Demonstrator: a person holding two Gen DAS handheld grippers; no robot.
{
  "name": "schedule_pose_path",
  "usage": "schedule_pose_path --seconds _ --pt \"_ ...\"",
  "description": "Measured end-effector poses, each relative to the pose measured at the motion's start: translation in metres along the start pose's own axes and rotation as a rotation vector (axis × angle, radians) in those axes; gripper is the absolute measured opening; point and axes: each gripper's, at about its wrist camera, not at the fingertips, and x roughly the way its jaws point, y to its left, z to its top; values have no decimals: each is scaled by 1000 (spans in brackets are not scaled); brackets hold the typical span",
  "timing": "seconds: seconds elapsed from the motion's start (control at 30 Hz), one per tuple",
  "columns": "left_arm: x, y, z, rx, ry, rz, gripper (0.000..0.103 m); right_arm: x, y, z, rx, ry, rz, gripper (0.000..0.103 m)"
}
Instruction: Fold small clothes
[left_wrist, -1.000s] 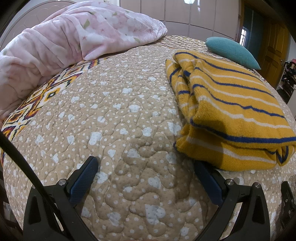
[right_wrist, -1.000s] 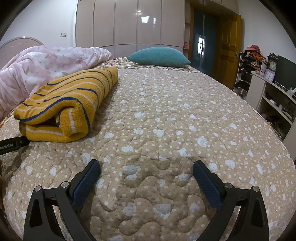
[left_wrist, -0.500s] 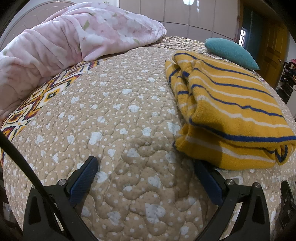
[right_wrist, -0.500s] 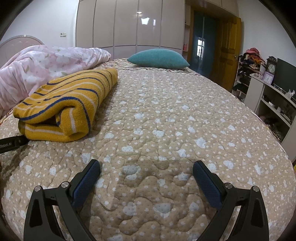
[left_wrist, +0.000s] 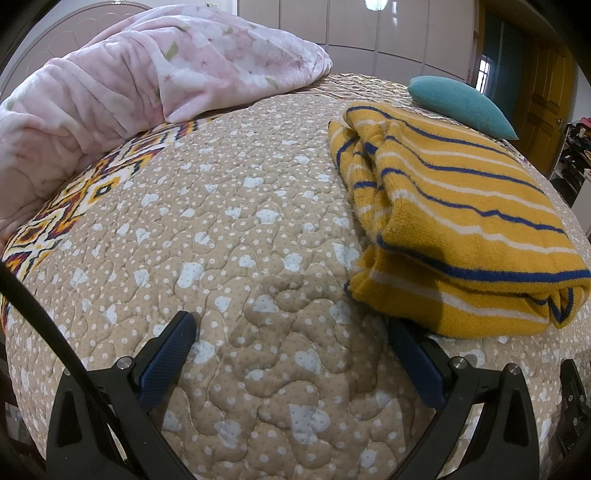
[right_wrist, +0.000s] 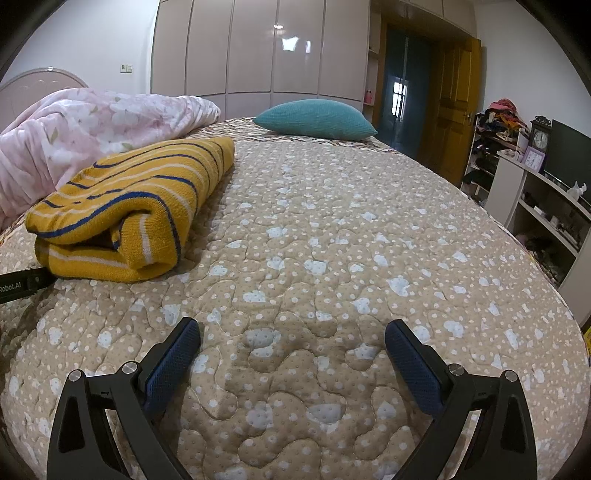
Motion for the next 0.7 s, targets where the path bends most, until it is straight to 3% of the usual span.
schedule_pose_path --seconds 0.7 --pt "-1 -2 1 -1 5 2 103 -1 1 -1 -4 0 -8 103"
